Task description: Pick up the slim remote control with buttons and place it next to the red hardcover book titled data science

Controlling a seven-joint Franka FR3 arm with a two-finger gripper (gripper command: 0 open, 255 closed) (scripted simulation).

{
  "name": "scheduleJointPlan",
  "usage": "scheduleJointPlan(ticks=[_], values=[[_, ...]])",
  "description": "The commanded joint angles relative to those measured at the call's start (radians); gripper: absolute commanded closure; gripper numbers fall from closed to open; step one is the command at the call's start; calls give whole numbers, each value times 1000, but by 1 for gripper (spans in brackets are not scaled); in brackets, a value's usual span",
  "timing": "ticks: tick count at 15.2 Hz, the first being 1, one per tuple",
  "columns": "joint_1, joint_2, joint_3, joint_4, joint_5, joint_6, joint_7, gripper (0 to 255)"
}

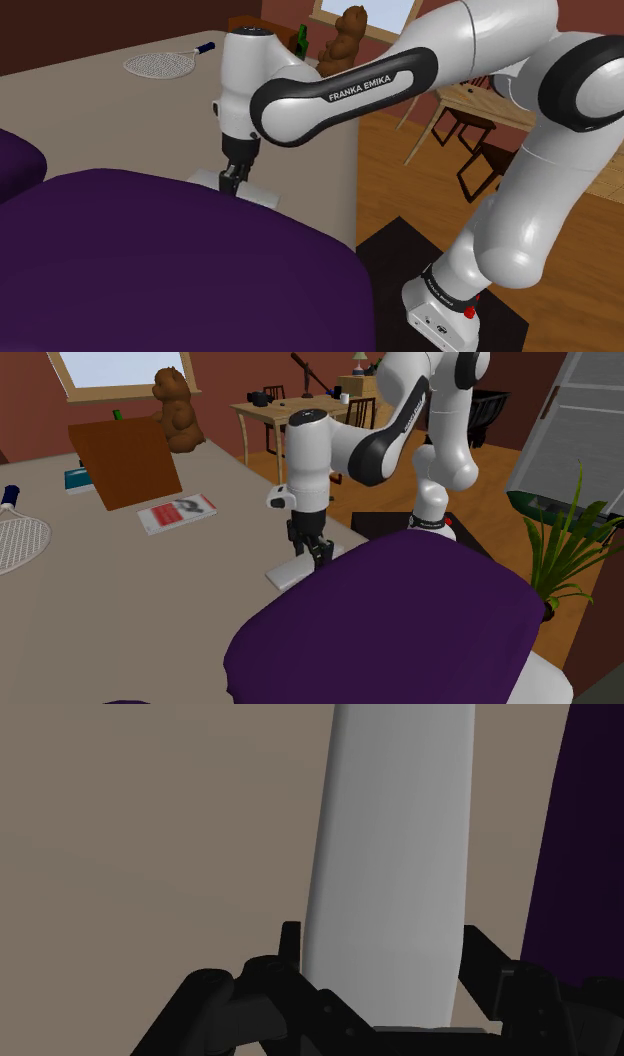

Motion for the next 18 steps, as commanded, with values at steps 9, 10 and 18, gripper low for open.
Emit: scheduleJointPlan(ticks=[9, 10, 18], values=[[-60, -40, -32, 38, 28, -72, -108, 255], [-73, -40, -42, 39, 30, -73, -131, 255], [-174, -6, -115, 89, 32, -88, -309, 255]])
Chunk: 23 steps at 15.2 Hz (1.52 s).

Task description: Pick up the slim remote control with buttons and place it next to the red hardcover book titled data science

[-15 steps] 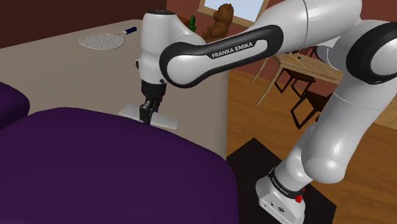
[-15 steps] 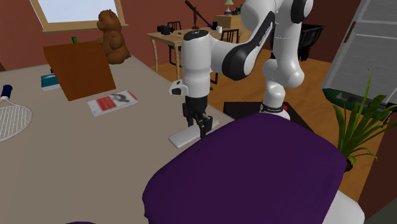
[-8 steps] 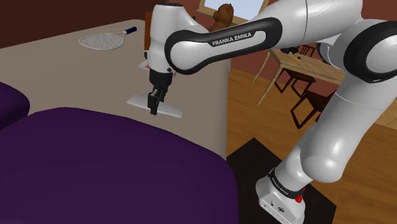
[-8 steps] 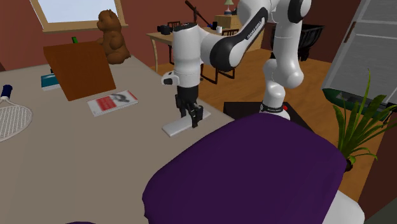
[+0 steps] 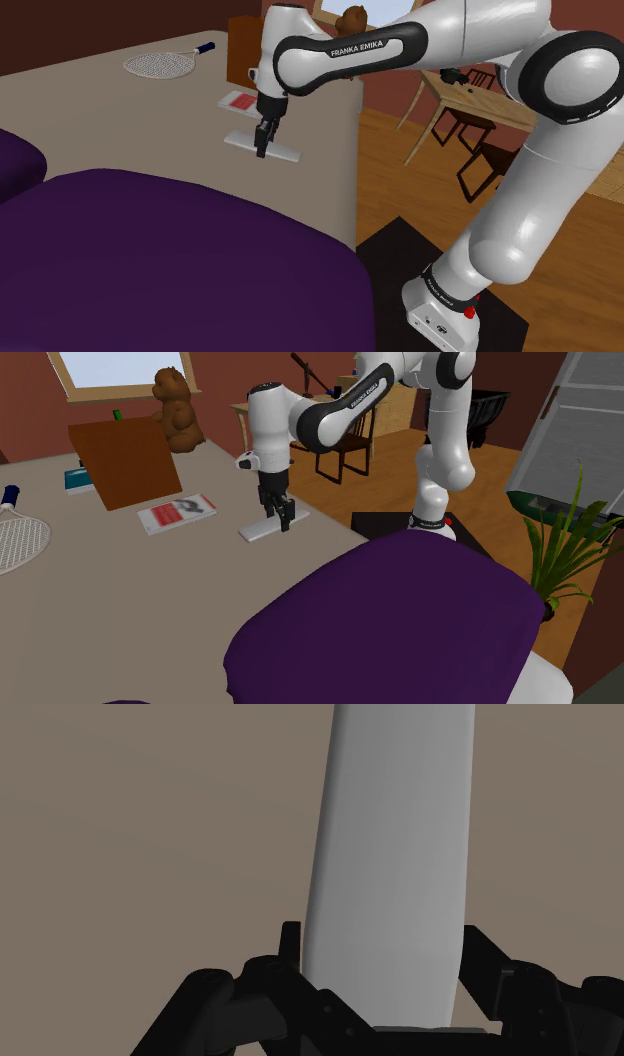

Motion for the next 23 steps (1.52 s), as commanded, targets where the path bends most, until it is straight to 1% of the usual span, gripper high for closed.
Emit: scheduleJointPlan(ticks=[1, 6, 11, 16, 20, 23], values=[[-23, 16, -17, 23, -2, -7, -42, 255], [-81, 70, -59, 100, -7, -30, -142, 255], [-135, 145, -96, 210, -13, -66, -237, 255], [-186, 244, -128, 359, -19, -117, -325, 255], [-223, 345, -150, 520, -23, -176, -392, 255], [-224, 353, -151, 491, -25, -140, -391, 255]])
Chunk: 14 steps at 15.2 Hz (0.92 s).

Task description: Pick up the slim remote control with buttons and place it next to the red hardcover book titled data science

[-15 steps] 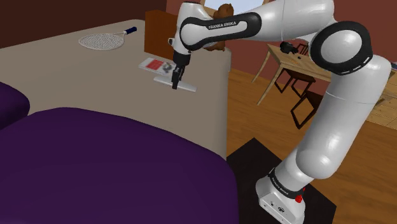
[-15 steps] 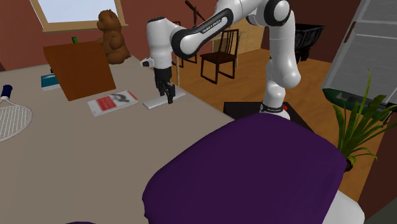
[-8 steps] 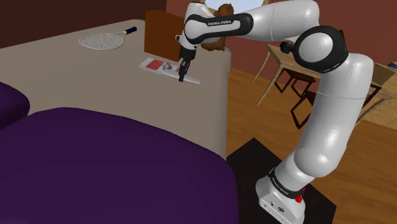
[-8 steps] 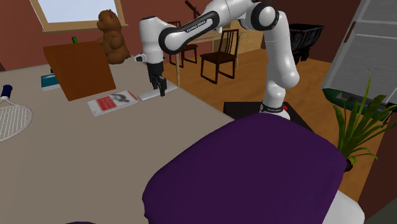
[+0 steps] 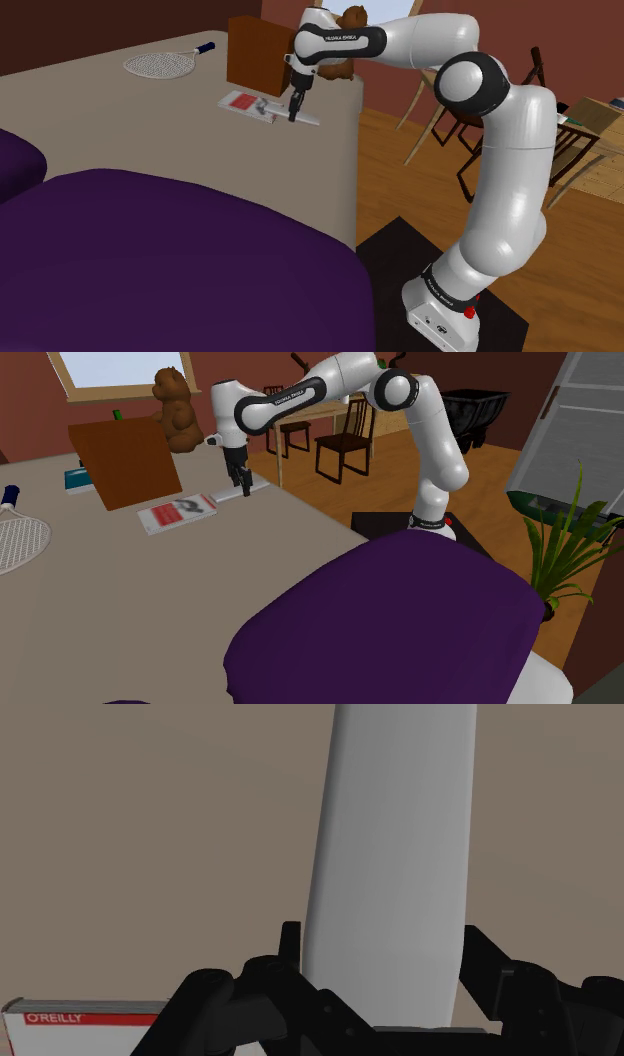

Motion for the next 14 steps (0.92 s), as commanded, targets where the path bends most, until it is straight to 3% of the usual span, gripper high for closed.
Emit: scheduleJointPlan(ticks=[1, 14], values=[[-2, 9, -1, -13, -1, 23, -3, 255], [-2, 53, -6, -89, -10, 142, 2, 255]])
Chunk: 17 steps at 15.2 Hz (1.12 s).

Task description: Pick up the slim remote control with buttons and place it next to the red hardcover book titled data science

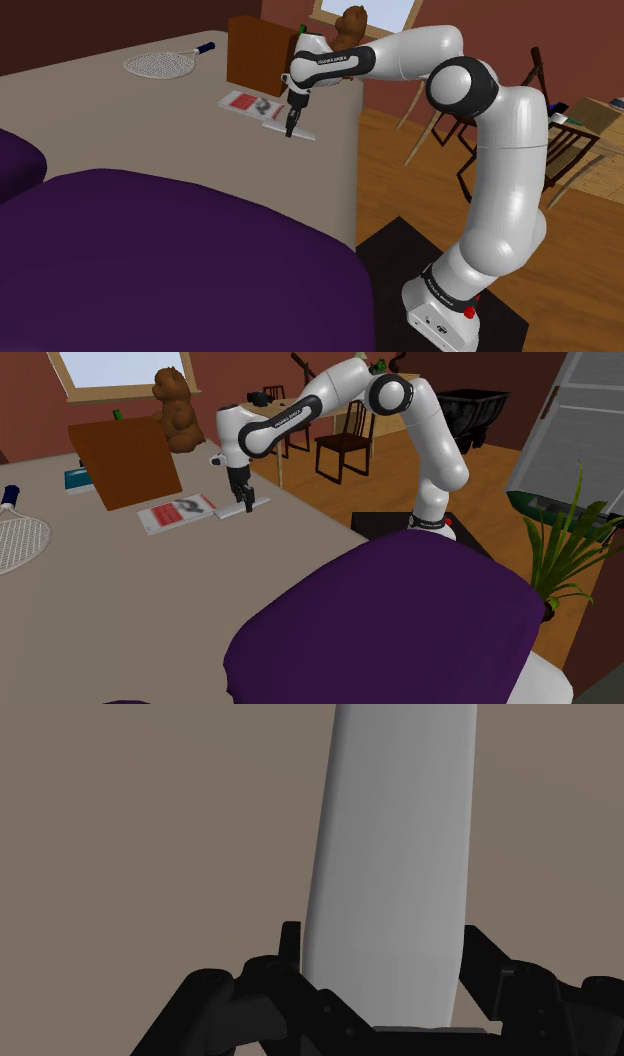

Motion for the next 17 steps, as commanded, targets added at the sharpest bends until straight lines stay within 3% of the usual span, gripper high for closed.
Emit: scheduleJointPlan(ticks=[1, 6, 7, 12, 17], values=[[0, 1, 0, -1, 0, 3, 0, 255], [0, 1, 0, -1, 0, 3, 0, 255], [0, 2, 0, -1, 0, 3, 0, 0], [0, 2, 0, -1, 0, 3, 0, 0], [-1, -39, 4, 64, 7, -102, -5, 0]])
